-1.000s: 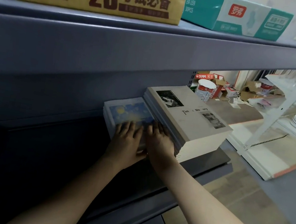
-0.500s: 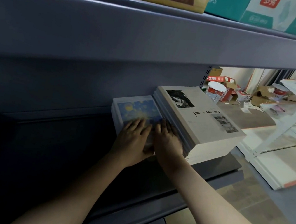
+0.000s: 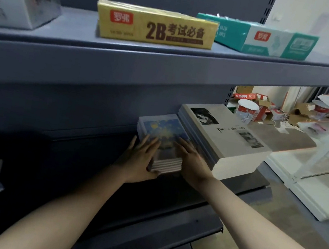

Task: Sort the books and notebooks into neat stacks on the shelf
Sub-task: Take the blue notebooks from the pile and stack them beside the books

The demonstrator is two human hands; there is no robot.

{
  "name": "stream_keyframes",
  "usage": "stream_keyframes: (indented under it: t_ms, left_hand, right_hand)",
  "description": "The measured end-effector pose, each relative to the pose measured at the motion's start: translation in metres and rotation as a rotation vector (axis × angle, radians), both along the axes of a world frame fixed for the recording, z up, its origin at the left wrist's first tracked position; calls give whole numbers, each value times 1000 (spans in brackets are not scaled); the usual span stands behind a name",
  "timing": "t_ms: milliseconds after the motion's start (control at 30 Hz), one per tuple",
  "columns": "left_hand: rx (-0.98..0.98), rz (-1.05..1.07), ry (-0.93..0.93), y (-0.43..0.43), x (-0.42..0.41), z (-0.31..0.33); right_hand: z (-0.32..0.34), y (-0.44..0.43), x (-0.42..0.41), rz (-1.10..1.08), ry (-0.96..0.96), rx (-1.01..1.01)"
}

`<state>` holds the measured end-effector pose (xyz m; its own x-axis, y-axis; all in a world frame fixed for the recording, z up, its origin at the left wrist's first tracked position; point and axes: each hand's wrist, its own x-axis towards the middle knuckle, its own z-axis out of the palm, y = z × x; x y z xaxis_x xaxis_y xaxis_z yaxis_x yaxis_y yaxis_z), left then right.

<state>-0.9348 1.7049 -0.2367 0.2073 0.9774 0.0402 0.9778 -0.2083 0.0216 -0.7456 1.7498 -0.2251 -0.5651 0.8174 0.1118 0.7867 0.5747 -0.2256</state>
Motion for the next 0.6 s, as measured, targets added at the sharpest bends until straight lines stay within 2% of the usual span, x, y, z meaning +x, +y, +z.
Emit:
stream_keyframes:
  t_ms: [167,300,433,600]
  left_hand:
    - [44,55,31,-43,-40,25]
    - [92,138,80,-87,-83,45]
    - [124,266,154,-139,-134,57]
    - [85,448,155,-207,-195,60]
  right_hand:
    - [22,-31,-43,50,-5,13]
    - [32,-65,-92,171,-3,31]
    - [41,-102,-146,275,31,78]
    - [47,-150,-207,406,64,80]
